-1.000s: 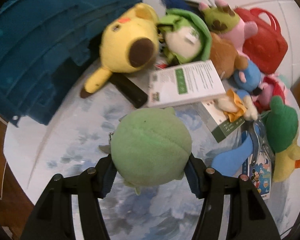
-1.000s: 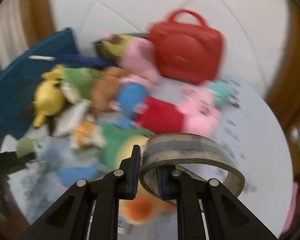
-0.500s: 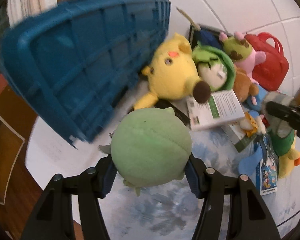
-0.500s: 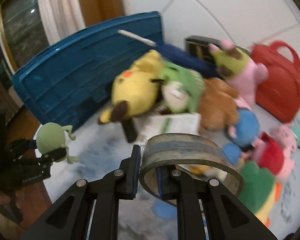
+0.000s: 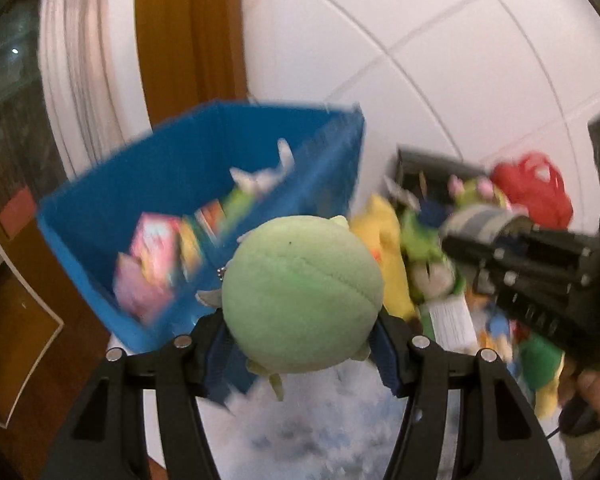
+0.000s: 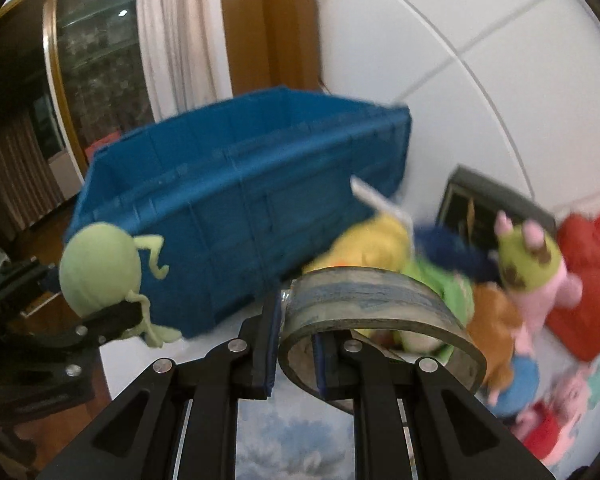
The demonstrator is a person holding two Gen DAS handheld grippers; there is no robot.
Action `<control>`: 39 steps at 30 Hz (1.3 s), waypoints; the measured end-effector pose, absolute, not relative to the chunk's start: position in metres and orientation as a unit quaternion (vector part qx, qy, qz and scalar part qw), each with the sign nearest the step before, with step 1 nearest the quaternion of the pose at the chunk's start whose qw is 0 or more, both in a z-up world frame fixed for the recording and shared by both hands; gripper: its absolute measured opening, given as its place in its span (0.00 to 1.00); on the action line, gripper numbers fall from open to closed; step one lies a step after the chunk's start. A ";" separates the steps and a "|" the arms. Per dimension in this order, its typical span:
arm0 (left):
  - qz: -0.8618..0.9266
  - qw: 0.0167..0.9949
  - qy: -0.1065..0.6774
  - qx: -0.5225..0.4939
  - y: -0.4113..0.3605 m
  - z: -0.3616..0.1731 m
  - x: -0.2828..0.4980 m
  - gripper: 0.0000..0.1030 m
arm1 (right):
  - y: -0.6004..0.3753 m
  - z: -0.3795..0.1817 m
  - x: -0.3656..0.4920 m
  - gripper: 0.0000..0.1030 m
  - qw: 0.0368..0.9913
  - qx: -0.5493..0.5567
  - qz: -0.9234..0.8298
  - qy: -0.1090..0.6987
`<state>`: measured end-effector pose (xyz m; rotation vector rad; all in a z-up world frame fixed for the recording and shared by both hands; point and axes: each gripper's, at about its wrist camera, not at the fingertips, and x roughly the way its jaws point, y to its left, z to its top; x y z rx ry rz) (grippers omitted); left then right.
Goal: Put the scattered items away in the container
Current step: 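Carry the green plush and tape roll over the blue crate with both grippers, then open both grippers to drop the green plush and tape roll into the crate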
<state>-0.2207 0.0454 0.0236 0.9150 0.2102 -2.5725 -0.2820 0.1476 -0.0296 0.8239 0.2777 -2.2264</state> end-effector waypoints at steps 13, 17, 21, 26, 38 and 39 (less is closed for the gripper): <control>-0.903 0.248 0.066 0.345 -0.150 0.049 -0.263 0.58 | -0.034 0.034 -0.337 0.14 0.423 0.274 -0.858 0.098; -0.902 0.232 0.071 0.356 -0.191 0.034 -0.270 0.59 | -0.088 0.026 -0.351 0.14 0.417 0.288 -0.855 0.110; -0.902 0.216 0.076 0.366 -0.214 0.022 -0.275 0.66 | -0.116 0.015 -0.359 0.22 0.396 0.305 -0.859 0.116; -0.899 0.209 0.074 0.378 -0.221 0.010 -0.279 0.80 | -0.120 0.001 -0.365 0.54 0.372 0.329 -0.861 0.112; -0.904 0.179 0.064 0.382 -0.206 -0.001 -0.271 0.81 | -0.093 0.008 -0.334 1.00 0.332 0.325 -0.879 0.105; -0.907 0.174 0.064 0.377 -0.200 0.001 -0.268 0.81 | -0.088 0.009 -0.331 1.00 0.325 0.321 -0.884 0.102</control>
